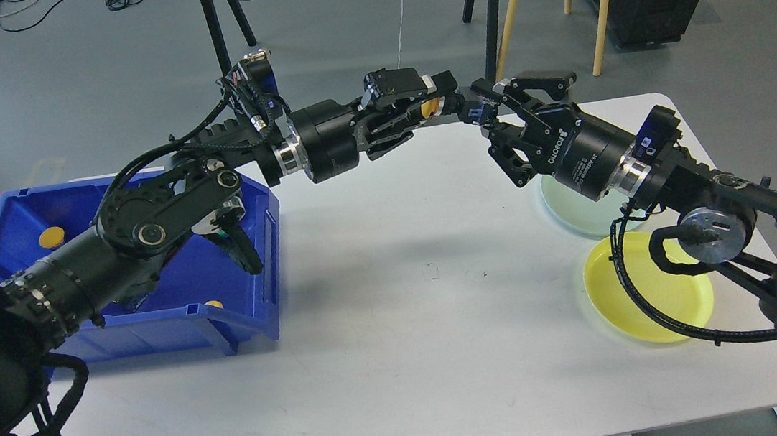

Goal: Pass button and place on color plate
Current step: 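Carry the button with the right gripper onto the yellow plate and release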

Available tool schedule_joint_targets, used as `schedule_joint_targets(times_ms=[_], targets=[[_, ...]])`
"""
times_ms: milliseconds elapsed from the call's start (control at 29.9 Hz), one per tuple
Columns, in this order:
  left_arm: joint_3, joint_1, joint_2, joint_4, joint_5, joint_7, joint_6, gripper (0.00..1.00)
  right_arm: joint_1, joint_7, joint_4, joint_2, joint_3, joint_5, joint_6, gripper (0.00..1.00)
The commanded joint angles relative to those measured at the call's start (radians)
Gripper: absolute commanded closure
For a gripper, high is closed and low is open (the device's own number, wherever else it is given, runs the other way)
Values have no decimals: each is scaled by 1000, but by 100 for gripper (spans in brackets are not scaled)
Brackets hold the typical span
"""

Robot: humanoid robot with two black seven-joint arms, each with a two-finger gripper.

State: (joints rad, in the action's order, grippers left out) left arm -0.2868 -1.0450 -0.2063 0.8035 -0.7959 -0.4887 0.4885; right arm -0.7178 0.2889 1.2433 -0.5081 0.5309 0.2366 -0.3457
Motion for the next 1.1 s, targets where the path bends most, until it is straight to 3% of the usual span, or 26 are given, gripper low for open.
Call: schedule_joint_targets(times_ms=[0,67,100,134,167,267,434,668,869,1069], targets=[[-2,11,1,0,3,0,0,96,-5,0,-2,6,1,-8,10,99],[-5,13,1,0,6,0,0,87,-5,0,-1,-1,1,-10,14,100],[-5,14,2,0,9,0,0,72,-5,0,-1,-3,1,-10,16,100],[-11,16,2,0,14,0,0,49,-5,0,-4,-3,3,-10,19,100],[-20,23,7,0,21,0,0,32,-5,0,-5,-4,4,-10,27,100],[-57,39,15,0,44,0,0,13,8,0,-7,-23,14,-37,54,100],[-66,56,10,0,81,0,0,8,46,1,-4,-128,84,-112,59,100],[-132,56,-47,0,207,0,0,7,291,1,25,-257,320,-131,140,100],[-158,54,-151,14,222,0,0,7,490,36,82,-444,325,4,390,100],[-140,54,-310,11,208,0,0,5,652,52,85,-472,317,349,632,100]])
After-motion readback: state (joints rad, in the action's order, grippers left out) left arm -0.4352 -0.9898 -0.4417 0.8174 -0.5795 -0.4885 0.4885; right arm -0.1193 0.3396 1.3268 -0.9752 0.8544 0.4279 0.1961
